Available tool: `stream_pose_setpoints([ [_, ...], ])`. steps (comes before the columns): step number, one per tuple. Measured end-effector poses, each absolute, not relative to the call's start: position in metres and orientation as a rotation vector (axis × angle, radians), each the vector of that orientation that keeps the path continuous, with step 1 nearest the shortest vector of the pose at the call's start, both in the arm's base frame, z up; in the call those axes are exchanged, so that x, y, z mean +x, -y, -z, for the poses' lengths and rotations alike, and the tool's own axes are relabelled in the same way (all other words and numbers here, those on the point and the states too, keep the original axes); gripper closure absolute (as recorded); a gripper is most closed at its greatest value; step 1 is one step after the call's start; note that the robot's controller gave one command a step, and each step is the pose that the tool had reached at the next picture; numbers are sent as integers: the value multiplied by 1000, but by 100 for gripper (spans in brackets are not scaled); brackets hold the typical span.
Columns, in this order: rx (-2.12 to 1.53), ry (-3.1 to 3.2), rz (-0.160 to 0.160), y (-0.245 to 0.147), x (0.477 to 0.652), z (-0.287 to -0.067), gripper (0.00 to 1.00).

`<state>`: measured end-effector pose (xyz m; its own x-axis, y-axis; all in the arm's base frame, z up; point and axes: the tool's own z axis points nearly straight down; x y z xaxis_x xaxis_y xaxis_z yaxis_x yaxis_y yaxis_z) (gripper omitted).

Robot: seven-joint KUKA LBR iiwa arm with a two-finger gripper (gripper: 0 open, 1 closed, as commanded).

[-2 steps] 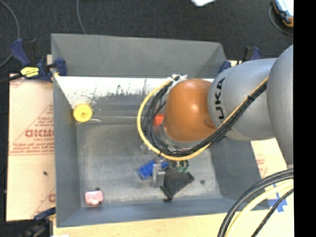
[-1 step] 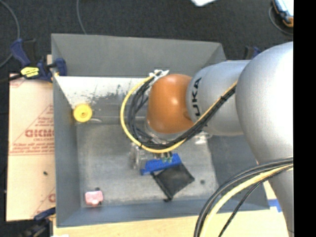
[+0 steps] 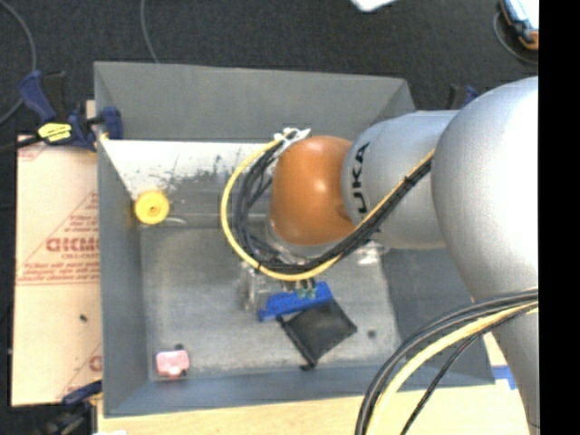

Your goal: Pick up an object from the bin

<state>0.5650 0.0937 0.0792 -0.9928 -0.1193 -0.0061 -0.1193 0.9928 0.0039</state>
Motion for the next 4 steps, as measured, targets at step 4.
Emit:
stream_pose_setpoints([
  [4,-961,-2982,-2,-50,535,-139,100],
])
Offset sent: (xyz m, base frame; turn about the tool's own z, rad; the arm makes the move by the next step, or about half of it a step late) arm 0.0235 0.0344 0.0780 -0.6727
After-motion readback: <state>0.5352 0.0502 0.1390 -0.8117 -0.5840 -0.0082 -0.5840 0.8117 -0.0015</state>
